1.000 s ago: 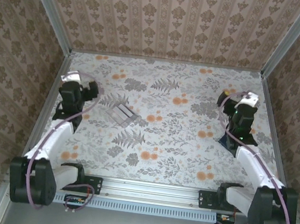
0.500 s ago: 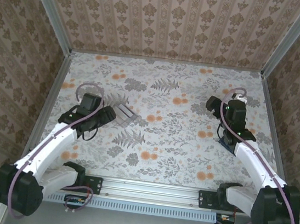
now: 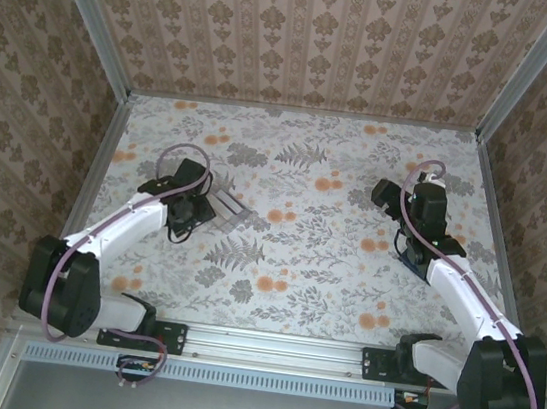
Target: Put the credit cards into the card holder
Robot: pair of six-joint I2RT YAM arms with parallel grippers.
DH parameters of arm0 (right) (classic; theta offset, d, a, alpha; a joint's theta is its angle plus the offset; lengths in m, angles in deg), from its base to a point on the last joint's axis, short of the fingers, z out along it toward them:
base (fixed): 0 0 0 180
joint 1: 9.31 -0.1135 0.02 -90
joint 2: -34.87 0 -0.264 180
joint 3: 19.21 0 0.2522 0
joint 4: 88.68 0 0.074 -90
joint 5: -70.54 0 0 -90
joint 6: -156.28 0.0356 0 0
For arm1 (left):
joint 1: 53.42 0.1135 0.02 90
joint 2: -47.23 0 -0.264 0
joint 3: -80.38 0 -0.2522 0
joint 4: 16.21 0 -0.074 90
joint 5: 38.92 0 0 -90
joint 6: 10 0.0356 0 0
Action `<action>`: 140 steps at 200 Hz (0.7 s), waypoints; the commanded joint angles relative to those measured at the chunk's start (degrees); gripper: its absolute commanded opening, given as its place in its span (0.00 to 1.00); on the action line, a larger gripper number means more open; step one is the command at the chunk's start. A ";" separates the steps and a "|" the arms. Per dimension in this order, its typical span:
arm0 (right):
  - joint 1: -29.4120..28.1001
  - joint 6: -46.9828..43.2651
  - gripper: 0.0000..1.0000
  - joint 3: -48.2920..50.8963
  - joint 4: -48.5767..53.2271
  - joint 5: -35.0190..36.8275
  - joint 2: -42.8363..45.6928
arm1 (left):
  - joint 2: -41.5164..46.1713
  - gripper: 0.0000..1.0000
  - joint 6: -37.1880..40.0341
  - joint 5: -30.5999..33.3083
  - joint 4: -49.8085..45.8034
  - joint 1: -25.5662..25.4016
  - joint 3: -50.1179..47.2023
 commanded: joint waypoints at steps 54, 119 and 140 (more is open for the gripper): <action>-0.11 0.03 0.96 -1.97 2.77 -0.89 -1.62 | -6.24 0.51 -3.13 -2.85 3.66 -0.23 1.57; -0.07 1.12 0.97 -0.09 2.73 2.26 0.14 | -6.45 0.19 2.46 -4.74 6.73 -0.31 2.34; -0.07 1.94 0.97 -0.45 3.06 2.51 -0.48 | -8.17 0.15 7.57 -7.61 8.17 -1.08 3.70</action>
